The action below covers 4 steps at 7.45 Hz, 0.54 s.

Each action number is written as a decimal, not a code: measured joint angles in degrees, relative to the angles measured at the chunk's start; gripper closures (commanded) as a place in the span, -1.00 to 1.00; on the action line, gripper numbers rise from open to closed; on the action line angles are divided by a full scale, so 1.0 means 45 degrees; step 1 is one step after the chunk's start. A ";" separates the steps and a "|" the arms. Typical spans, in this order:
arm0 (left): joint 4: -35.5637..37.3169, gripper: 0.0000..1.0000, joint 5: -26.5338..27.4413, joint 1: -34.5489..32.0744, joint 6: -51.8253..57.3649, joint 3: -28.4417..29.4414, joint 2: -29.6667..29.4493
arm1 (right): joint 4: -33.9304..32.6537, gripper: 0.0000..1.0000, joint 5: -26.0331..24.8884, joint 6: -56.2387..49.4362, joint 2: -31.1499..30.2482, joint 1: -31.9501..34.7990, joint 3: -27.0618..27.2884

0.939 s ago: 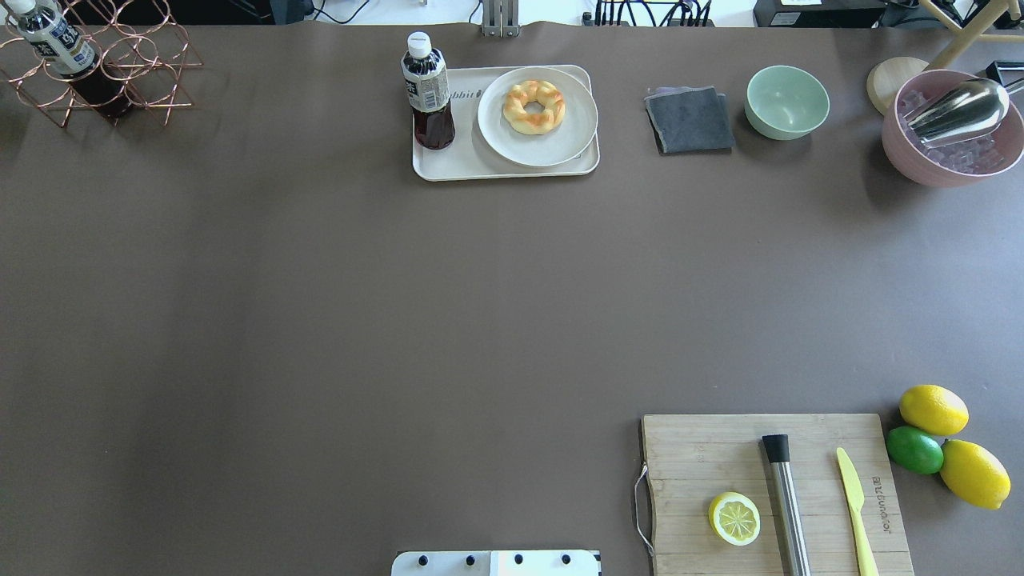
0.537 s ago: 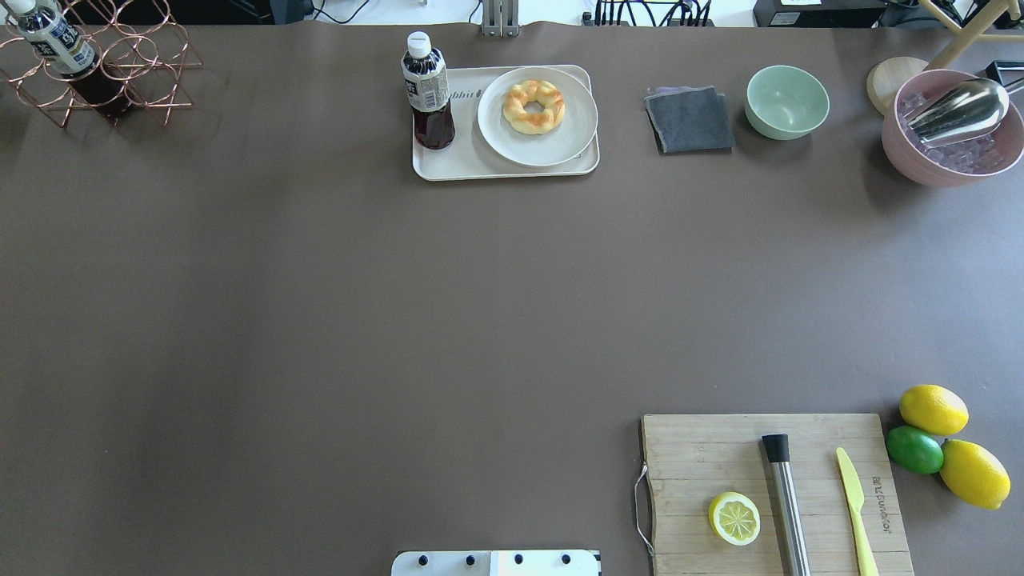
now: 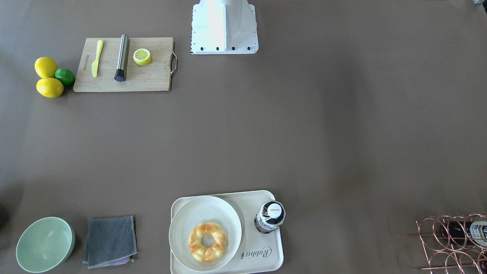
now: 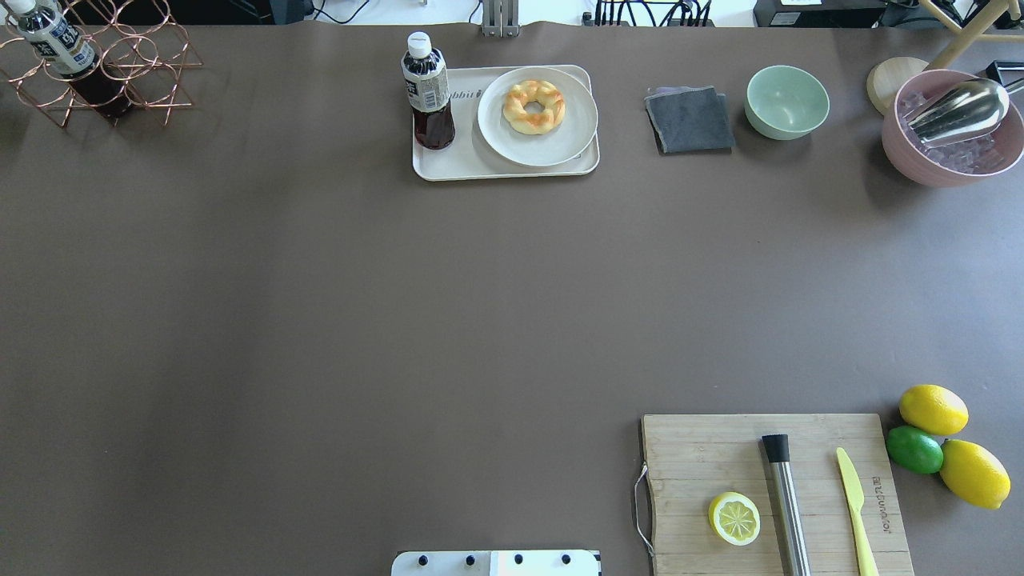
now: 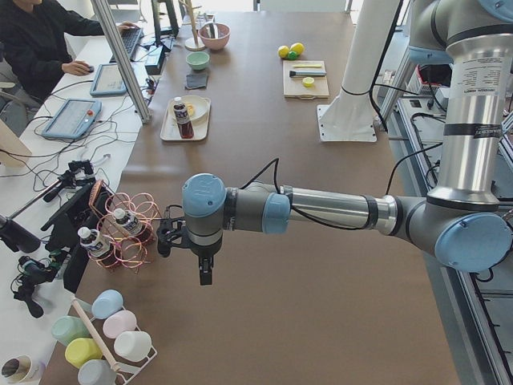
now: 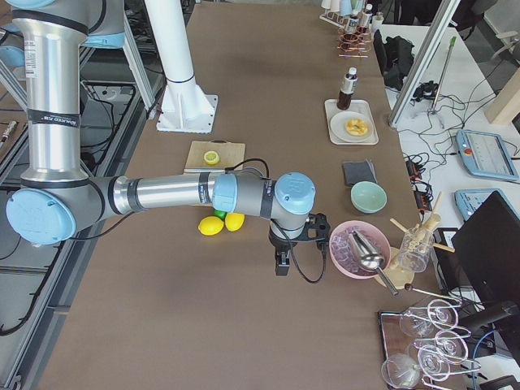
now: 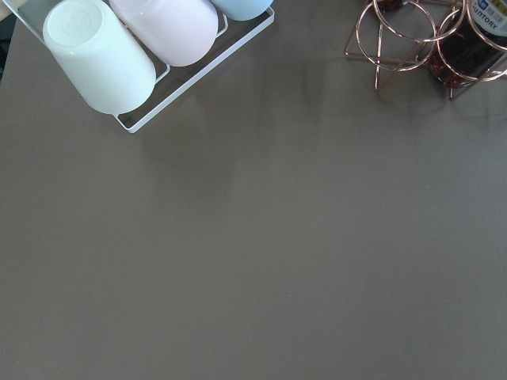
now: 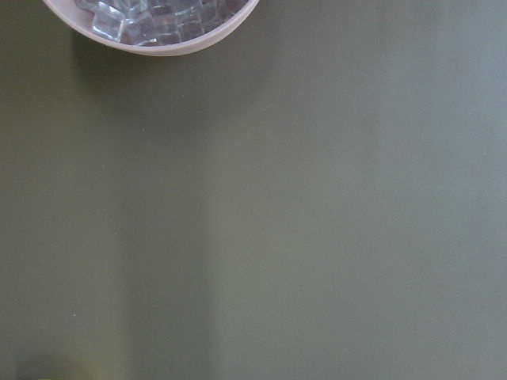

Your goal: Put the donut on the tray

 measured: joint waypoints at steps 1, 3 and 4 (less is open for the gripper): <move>0.0316 -0.96 -0.0002 0.0012 0.0121 -0.0010 -0.0124 | 0.0004 -1.00 0.0038 0.0200 0.0005 0.0049 -0.0066; 0.0533 -0.96 0.0005 0.0073 0.0181 0.0044 -0.0223 | 0.0012 -1.00 0.0055 0.0409 0.0052 0.0164 -0.0114; 0.0556 -0.96 0.0011 0.0091 0.0187 0.0091 -0.0261 | 0.0013 -1.00 0.0056 0.0444 0.0113 0.0217 -0.0114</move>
